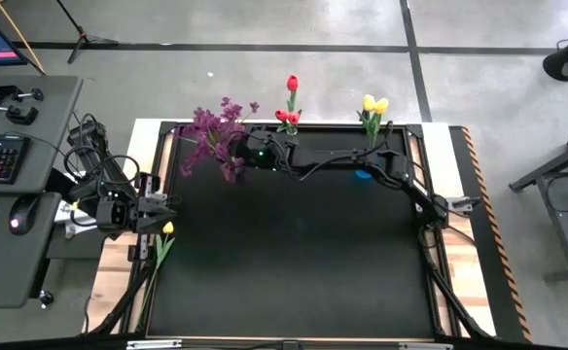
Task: Sort flowers into vase by color
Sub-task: Put the purple flowers into the yellow flower vase, then put the yellow flower into the blue flower vase
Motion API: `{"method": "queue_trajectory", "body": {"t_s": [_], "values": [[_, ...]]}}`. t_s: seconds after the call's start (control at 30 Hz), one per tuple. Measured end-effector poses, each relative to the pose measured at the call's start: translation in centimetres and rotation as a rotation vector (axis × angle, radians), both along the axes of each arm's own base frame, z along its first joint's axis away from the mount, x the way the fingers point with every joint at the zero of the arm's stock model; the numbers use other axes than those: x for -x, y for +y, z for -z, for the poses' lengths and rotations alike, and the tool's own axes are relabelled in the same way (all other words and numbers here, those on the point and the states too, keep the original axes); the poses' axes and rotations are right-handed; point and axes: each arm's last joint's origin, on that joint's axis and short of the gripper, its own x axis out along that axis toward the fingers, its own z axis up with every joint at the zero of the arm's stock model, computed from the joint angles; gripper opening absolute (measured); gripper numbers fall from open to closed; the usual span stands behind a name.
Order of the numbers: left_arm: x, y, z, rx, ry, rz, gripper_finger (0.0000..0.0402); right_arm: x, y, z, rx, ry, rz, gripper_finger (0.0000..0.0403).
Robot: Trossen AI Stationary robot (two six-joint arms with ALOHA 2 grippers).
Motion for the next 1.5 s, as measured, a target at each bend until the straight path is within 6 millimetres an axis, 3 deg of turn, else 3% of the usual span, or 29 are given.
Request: {"method": "queue_trajectory", "body": {"t_s": [0.3,0.63,1.03,1.3,1.5], "values": [[0.3,0.4,-0.3,0.000,-0.015,-0.013,0.0000,2.0,0.4,-2.4,0.062,0.153,-0.044,0.0213],[0.5,0.8,-0.4,0.010,-0.020,-0.014,0.0000,4.3,1.0,-2.9,0.017,0.388,-0.121,0.0213],[0.4,0.9,-0.2,0.036,0.027,-0.058,0.0000,7.2,4.0,-4.0,-0.027,0.616,-0.182,0.0213],[-1.6,-0.9,3.3,0.124,0.344,-0.267,0.0000,9.6,7.7,-4.8,-0.086,0.793,-0.216,0.0213],[-3.3,-2.7,5.4,0.229,0.461,-0.237,0.0000,10.8,9.7,-4.4,-0.095,0.920,-0.219,0.0213]]}}
